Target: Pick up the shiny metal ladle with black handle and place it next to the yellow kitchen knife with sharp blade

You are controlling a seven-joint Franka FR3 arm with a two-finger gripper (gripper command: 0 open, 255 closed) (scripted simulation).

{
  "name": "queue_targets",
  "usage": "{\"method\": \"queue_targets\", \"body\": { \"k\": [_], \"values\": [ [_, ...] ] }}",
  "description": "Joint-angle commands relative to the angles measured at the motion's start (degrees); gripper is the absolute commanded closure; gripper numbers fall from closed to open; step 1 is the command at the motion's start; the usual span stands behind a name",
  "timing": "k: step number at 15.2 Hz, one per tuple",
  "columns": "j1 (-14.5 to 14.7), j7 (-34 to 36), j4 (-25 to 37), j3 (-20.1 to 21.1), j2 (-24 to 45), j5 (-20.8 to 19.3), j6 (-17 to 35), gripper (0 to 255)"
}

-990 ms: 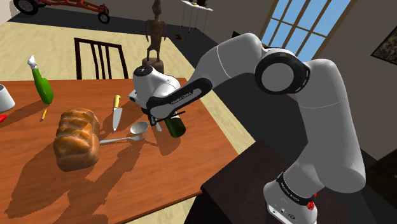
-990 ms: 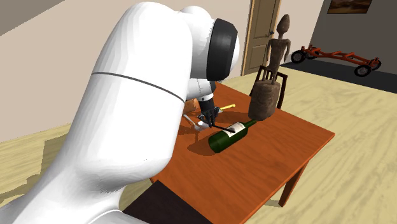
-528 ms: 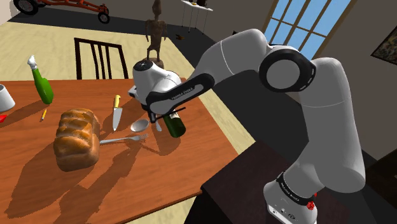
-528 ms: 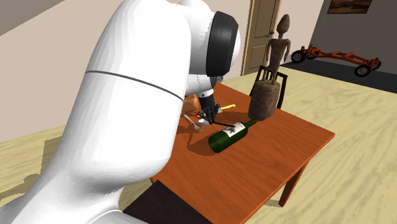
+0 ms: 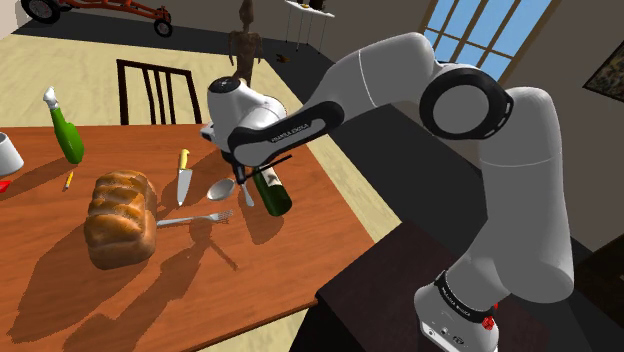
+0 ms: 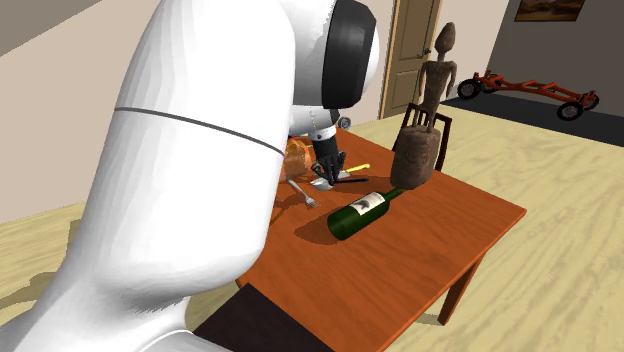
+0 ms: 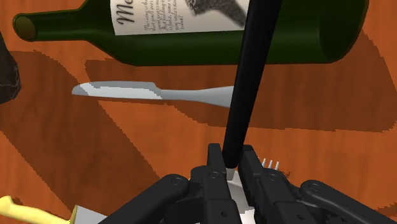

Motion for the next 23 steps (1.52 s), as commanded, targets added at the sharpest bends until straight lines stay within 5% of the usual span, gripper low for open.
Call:
{"method": "queue_targets", "body": {
  "k": [1, 23],
  "values": [
    [-0.13, -0.42, -0.03, 0.24, -1.14, 0.37, -1.06, 255],
    [-0.65, -4.78, 5.2, 1.89, -8.69, 3.65, -13.26, 255]
  ]
}}
